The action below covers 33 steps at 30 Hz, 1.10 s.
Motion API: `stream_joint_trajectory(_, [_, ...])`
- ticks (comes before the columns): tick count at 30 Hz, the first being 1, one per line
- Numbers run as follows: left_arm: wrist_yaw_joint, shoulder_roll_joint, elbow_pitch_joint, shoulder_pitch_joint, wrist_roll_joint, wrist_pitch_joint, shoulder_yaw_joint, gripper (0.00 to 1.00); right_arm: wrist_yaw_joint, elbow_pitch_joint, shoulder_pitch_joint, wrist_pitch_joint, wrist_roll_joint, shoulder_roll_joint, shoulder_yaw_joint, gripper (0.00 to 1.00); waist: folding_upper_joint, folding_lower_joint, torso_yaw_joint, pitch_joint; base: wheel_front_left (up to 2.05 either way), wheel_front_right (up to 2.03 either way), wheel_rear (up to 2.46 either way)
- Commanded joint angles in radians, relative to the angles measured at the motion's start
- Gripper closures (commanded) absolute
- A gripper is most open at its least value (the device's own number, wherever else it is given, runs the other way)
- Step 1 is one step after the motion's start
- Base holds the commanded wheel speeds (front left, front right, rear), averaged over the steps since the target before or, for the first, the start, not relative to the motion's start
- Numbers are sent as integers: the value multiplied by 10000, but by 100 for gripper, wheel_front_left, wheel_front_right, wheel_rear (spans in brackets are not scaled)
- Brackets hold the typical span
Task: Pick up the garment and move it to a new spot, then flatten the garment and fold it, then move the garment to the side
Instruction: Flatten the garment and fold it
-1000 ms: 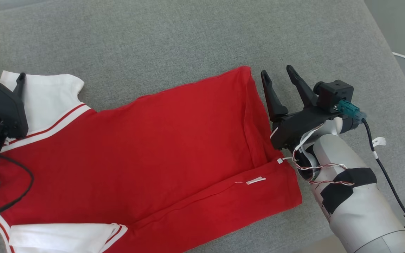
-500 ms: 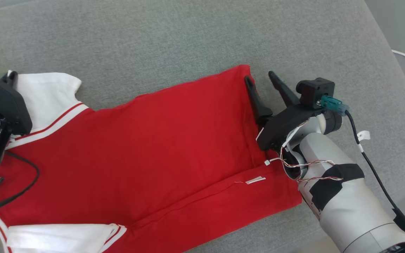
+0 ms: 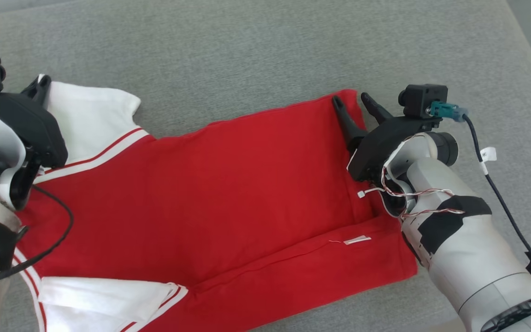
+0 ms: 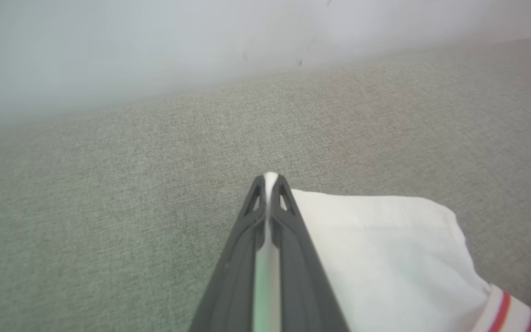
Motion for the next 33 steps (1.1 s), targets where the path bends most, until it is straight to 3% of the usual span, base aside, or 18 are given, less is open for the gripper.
stream_joint_trajectory(1, [8,-18,-67,-130,-43,-50,-27,100,-25,109,-87,65,90,-39,42,35,0,0,102,69,0,0,0])
stream_joint_trajectory(4, [4,-100,-237,-223,-69,-113,-114,100,-25,405,-284,161,232,-96,-32,58,0,0,246,154,0,0,0])
stream_joint_trajectory(5, [3,-114,-274,-257,-74,-137,-134,100,-25,533,-366,175,229,-113,-47,72,0,0,290,186,0,0,0])
stream_joint_trajectory(6, [2,-124,-313,-291,-79,-135,-159,100,-25,629,-450,117,224,-101,-53,95,0,0,330,216,0,0,0])
stream_joint_trajectory(7, [1,-146,-348,-309,-87,-144,-189,100,-25,725,-533,-25,196,-118,-76,100,0,0,374,233,0,0,0])
stream_joint_trajectory(15, [0,-203,-395,-42,-220,-699,-182,100,-25,1041,-400,-863,91,-296,239,100,0,0,730,-263,0,0,0])
stream_joint_trajectory(20, [-6,-405,-735,600,-556,-1180,-121,100,-25,607,196,-1122,354,-657,683,100,0,0,993,-867,0,0,0])
stream_joint_trajectory(33, [115,-857,-3300,3887,-1670,-2053,-104,100,-25,-1144,2589,-1235,1668,-1969,1348,100,0,0,1689,-2437,0,0,0])
